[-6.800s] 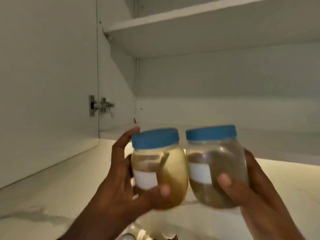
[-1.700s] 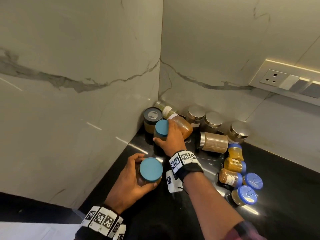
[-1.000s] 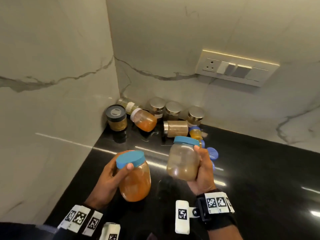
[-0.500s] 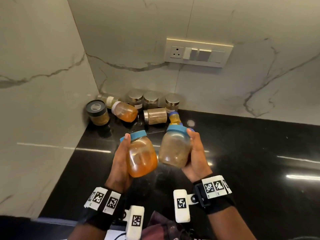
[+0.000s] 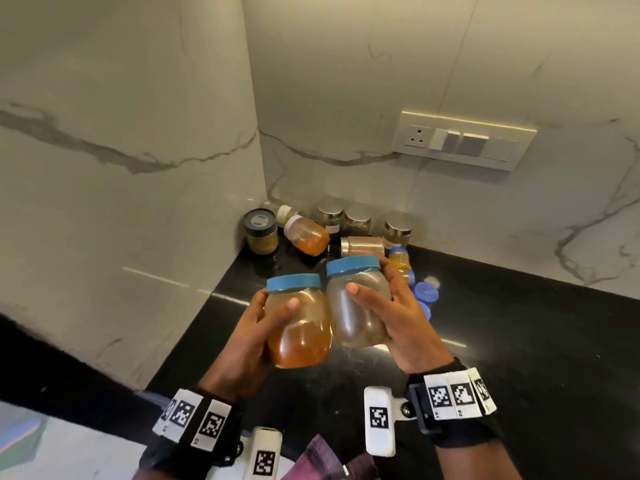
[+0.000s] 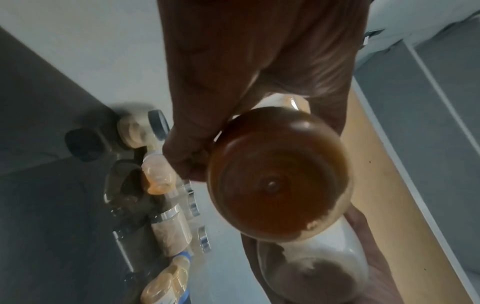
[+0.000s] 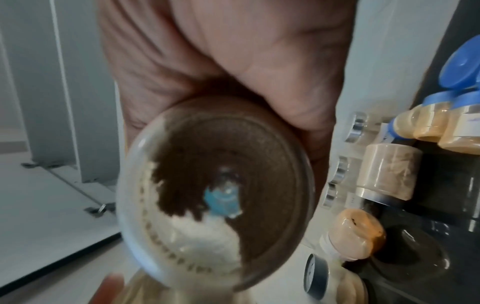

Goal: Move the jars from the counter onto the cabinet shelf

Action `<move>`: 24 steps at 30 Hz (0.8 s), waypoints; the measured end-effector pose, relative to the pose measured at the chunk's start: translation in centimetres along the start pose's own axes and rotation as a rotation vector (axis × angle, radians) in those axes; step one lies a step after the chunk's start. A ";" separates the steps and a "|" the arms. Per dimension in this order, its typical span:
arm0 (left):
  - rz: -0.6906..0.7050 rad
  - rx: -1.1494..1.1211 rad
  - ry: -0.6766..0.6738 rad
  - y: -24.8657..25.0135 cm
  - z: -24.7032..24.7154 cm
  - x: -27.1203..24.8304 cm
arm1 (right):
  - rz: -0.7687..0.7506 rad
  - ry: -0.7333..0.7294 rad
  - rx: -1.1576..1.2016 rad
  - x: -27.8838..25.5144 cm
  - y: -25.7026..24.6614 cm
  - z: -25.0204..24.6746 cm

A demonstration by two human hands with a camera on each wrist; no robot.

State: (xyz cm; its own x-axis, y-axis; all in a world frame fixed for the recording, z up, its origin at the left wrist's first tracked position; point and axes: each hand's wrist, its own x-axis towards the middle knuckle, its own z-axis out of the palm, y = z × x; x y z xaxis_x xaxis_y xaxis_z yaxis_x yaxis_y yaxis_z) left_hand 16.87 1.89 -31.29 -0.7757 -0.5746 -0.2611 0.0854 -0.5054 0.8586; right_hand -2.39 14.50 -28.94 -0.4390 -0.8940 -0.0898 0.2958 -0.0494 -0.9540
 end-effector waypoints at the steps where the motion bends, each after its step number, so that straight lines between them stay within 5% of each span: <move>1: 0.010 0.013 0.024 0.2 -0.1 -0.2 | -0.009 -0.006 -0.008 -0.1 -0.2 0.4; 6: 0.152 -0.004 0.053 3.0 0.6 -1.3 | -0.098 0.087 0.004 0.8 -1.8 2.1; 14: 0.348 0.232 -0.082 11.6 2.3 -2.7 | -0.299 -0.097 -0.162 0.8 -10.3 3.5; 24: 1.140 0.617 0.173 28.7 10.5 -3.5 | -1.016 0.018 -0.518 0.5 -28.7 9.3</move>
State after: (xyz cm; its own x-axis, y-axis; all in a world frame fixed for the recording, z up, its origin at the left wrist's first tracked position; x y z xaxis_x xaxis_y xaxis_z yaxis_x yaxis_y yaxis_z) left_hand 15.44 -3.86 -1.14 -0.3642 -0.5794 0.7291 0.3016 0.6673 0.6810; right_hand -3.17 11.32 1.06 -0.2886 -0.5388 0.7915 -0.5872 -0.5533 -0.5908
